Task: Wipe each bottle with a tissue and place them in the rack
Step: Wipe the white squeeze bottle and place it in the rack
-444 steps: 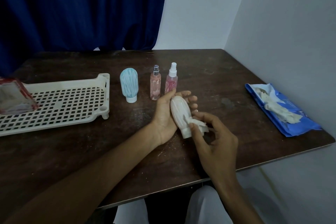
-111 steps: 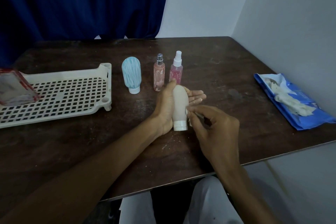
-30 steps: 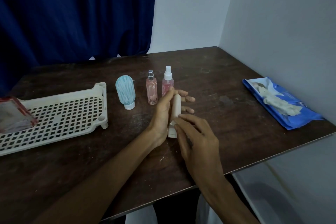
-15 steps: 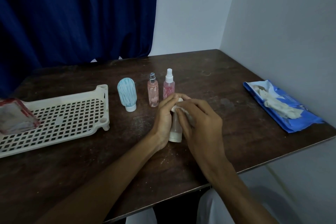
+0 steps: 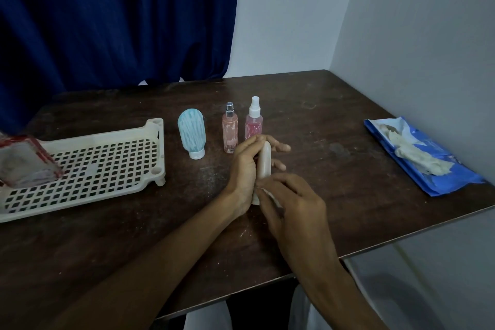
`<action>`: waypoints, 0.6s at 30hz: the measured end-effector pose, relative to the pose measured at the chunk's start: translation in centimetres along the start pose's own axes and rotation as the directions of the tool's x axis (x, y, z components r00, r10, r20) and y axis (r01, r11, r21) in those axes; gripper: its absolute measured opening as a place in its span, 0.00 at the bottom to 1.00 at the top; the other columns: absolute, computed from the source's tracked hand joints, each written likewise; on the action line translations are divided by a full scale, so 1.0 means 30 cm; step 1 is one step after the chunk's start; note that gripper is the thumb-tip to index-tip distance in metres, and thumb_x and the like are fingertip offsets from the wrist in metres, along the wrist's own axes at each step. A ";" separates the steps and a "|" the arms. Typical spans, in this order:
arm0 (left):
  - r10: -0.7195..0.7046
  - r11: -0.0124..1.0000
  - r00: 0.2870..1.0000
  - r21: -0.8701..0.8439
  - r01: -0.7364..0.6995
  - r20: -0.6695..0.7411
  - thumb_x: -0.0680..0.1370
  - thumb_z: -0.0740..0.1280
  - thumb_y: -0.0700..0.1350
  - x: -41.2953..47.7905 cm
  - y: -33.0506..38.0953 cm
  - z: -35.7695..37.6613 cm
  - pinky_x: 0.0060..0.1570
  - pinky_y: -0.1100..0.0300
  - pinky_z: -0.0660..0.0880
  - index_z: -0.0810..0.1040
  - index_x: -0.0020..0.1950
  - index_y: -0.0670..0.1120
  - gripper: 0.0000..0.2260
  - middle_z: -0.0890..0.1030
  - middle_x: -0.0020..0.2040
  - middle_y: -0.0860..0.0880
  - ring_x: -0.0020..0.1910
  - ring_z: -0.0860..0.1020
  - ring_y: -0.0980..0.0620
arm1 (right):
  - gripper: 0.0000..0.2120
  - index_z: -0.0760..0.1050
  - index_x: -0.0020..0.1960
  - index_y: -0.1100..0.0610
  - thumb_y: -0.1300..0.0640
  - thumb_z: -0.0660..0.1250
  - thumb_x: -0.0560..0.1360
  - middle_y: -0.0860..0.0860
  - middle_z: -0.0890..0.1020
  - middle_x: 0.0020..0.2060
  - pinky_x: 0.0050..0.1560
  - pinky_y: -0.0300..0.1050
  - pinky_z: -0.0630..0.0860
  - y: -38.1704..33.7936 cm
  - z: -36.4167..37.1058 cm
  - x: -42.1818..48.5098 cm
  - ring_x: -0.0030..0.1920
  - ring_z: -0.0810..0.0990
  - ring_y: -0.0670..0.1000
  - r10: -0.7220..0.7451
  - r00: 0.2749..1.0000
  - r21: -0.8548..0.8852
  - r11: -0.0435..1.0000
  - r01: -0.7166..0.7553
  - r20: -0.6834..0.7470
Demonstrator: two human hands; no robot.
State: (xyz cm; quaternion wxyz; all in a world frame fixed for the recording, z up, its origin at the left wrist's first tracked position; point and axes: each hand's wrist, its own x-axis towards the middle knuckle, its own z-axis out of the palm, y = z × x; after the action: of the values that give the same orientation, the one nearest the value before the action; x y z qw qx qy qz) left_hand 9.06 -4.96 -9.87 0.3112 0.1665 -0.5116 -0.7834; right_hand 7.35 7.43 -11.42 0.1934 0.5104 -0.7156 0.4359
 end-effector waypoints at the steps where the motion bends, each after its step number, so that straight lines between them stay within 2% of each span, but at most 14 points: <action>1: -0.001 1.000 1.000 0.012 0.001 -0.001 0.84 0.55 0.43 0.000 0.001 0.000 0.34 0.57 0.75 0.77 0.43 0.41 0.15 0.84 0.49 0.39 0.31 0.78 0.48 | 0.13 0.84 0.50 0.60 0.54 0.63 0.77 0.52 0.83 0.47 0.46 0.41 0.80 0.000 0.001 -0.008 0.46 0.82 0.49 0.001 1.000 0.002 1.000 -0.001 -0.001; 5: -0.017 0.999 0.998 0.047 0.014 0.066 0.84 0.57 0.44 0.002 0.002 -0.007 0.38 0.54 0.77 0.77 0.50 0.39 0.12 0.82 0.52 0.38 0.36 0.81 0.45 | 0.11 0.84 0.50 0.59 0.56 0.64 0.77 0.52 0.83 0.47 0.48 0.33 0.75 -0.006 0.016 -0.013 0.45 0.81 0.48 0.027 1.000 -0.001 1.000 -0.027 -0.012; 7: -0.043 0.998 0.996 0.054 0.038 0.084 0.84 0.57 0.42 0.004 -0.004 -0.007 0.40 0.52 0.79 0.76 0.54 0.38 0.10 0.82 0.53 0.38 0.39 0.81 0.46 | 0.07 0.84 0.49 0.59 0.59 0.67 0.77 0.52 0.83 0.47 0.51 0.28 0.72 -0.009 0.014 -0.009 0.46 0.81 0.46 0.045 0.999 0.013 0.999 -0.045 -0.012; 10: -0.089 0.993 0.995 -0.068 0.092 0.045 0.84 0.56 0.44 0.008 -0.001 -0.001 0.41 0.52 0.81 0.75 0.57 0.38 0.12 0.81 0.53 0.38 0.40 0.81 0.46 | 0.06 0.85 0.50 0.57 0.64 0.74 0.74 0.48 0.84 0.47 0.52 0.26 0.72 -0.004 -0.018 -0.013 0.47 0.81 0.40 0.131 0.991 0.134 0.983 -0.127 -0.021; 13: -0.108 0.971 0.994 -0.214 0.108 0.015 0.84 0.54 0.46 0.010 0.008 -0.003 0.44 0.52 0.81 0.74 0.61 0.38 0.16 0.82 0.54 0.39 0.43 0.82 0.46 | 0.06 0.85 0.49 0.55 0.62 0.75 0.73 0.43 0.84 0.45 0.48 0.28 0.74 0.008 -0.057 -0.021 0.46 0.82 0.38 0.255 0.965 0.222 0.946 -0.235 -0.064; 15: -0.080 0.966 0.997 -0.247 0.076 -0.003 0.83 0.52 0.45 0.011 0.007 -0.008 0.43 0.52 0.81 0.76 0.59 0.38 0.17 0.83 0.53 0.39 0.43 0.82 0.47 | 0.06 0.84 0.49 0.54 0.62 0.75 0.73 0.42 0.83 0.44 0.46 0.28 0.74 0.023 -0.062 -0.019 0.45 0.82 0.39 0.319 0.946 0.240 0.925 -0.295 -0.067; 18: -0.005 0.976 1.000 -0.218 0.002 -0.014 0.81 0.50 0.44 0.005 0.000 -0.009 0.40 0.53 0.80 0.77 0.55 0.39 0.17 0.83 0.50 0.39 0.40 0.81 0.48 | 0.06 0.84 0.49 0.54 0.62 0.75 0.73 0.42 0.84 0.43 0.45 0.27 0.73 0.029 -0.060 -0.003 0.45 0.82 0.39 0.330 0.943 0.242 0.919 -0.310 -0.046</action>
State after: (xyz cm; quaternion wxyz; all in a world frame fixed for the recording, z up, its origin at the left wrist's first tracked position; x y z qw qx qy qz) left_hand 9.09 -5.25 -9.97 0.3299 0.1382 -0.4200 -0.8341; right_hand 6.32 9.04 -10.87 0.0895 0.3862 -0.7248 0.5635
